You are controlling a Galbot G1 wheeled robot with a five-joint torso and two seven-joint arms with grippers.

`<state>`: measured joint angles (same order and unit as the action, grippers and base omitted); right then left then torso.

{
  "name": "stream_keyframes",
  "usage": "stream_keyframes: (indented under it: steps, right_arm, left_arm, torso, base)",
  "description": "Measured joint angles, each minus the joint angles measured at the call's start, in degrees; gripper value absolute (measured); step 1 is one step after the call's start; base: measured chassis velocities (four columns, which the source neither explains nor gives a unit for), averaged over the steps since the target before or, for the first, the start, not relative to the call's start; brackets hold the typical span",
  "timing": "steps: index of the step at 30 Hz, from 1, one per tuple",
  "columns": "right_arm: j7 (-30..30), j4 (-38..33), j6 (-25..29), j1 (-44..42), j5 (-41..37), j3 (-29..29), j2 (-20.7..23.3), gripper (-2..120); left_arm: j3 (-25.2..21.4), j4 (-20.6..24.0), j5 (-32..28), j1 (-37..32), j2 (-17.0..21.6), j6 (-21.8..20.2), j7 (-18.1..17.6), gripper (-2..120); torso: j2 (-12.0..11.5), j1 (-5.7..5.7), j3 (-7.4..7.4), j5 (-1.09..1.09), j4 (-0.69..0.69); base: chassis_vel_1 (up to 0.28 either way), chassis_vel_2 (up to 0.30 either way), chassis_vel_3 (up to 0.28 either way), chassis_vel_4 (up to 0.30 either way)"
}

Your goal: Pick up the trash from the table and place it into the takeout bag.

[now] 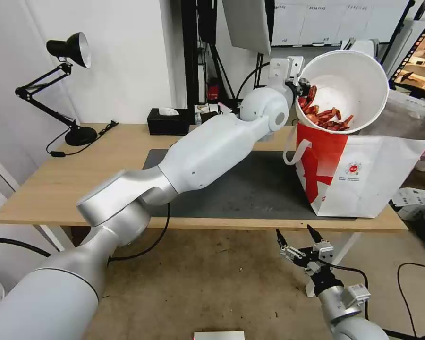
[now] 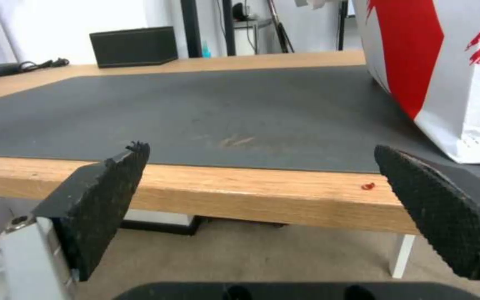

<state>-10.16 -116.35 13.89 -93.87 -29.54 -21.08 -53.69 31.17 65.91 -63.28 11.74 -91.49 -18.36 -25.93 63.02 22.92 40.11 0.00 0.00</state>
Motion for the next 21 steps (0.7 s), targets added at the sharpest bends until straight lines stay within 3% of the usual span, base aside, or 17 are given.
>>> stream_keyframes:
  steps: [7,14,21]
  right_arm:
    - [0.0,0.0,0.0,0.0,0.0,0.0,0.0,100]
    - [0.0,0.0,0.0,0.0,0.0,0.0,0.0,100]
    - [0.0,0.0,0.0,0.0,0.0,0.0,0.0,100]
  left_arm:
    - [0.8,0.0,0.3,0.8,0.1,-2.4,-2.5,0]
    - [-1.6,-0.3,-8.3,1.9,0.1,-3.4,-5.7,0]
    - [-2.9,-1.1,-10.1,2.5,0.0,-3.3,-6.4,0]
  torso:
    - [0.0,0.00,0.00,0.00,0.00]
    - [0.0,0.00,0.00,0.00,0.00]
    - [0.0,0.00,0.00,0.00,0.00]
  base:
    - [0.000,0.000,0.000,0.000]
    - [0.000,0.000,0.000,0.000]
    - [0.000,0.000,0.000,0.000]
